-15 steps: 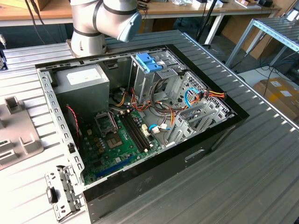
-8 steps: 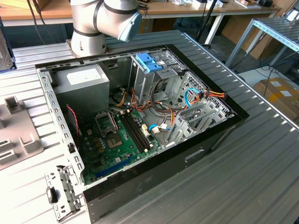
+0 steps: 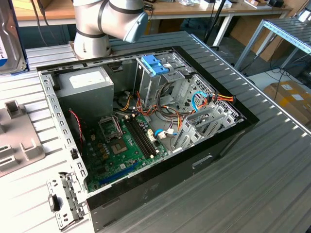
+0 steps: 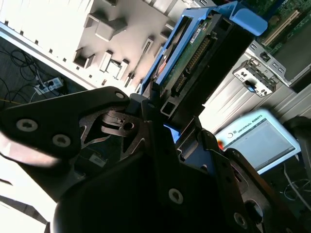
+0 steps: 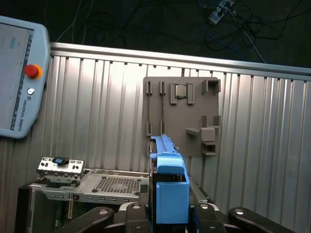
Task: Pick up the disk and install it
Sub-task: 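Pick up the disk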
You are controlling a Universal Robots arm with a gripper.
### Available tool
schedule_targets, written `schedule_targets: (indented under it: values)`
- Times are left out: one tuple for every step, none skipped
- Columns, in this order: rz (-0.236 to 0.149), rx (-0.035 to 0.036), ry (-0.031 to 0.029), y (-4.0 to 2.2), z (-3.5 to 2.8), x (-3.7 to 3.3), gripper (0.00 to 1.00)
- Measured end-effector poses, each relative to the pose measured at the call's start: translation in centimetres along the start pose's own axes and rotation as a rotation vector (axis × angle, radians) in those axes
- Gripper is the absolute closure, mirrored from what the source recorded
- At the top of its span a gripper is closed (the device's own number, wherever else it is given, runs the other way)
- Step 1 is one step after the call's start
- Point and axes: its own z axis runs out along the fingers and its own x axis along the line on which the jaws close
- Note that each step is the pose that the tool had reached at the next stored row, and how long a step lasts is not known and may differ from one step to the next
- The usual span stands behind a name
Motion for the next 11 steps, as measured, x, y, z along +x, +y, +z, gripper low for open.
schedule_targets:
  values:
    - [0.000,-0.0011,-0.0001,-0.21,0.00,0.04,0.63]
    - [0.000,-0.0021,-0.0002,-0.40,0.00,0.08,0.63]
    - [0.000,-0.0037,-0.0003,-0.70,0.00,0.15,0.63]
    - [0.000,-0.0046,-0.0004,-0.86,0.00,0.18,0.63]
    - [0.000,-0.0056,-0.0004,-1.04,0.00,0.22,0.63]
    - [0.000,-0.0067,-0.0006,-1.24,0.01,0.27,0.63]
    - [0.000,-0.0089,-0.0007,-1.58,0.01,0.36,0.63]
    - [0.000,-0.0102,-0.0011,-1.81,0.03,0.44,0.63]
    - [0.000,-0.0115,-0.0013,-2.01,0.04,0.50,0.63]
    - [0.000,-0.0133,-0.0018,-2.29,0.05,0.60,0.63]
    - [0.000,-0.0151,-0.0023,-2.58,0.07,0.71,0.63]
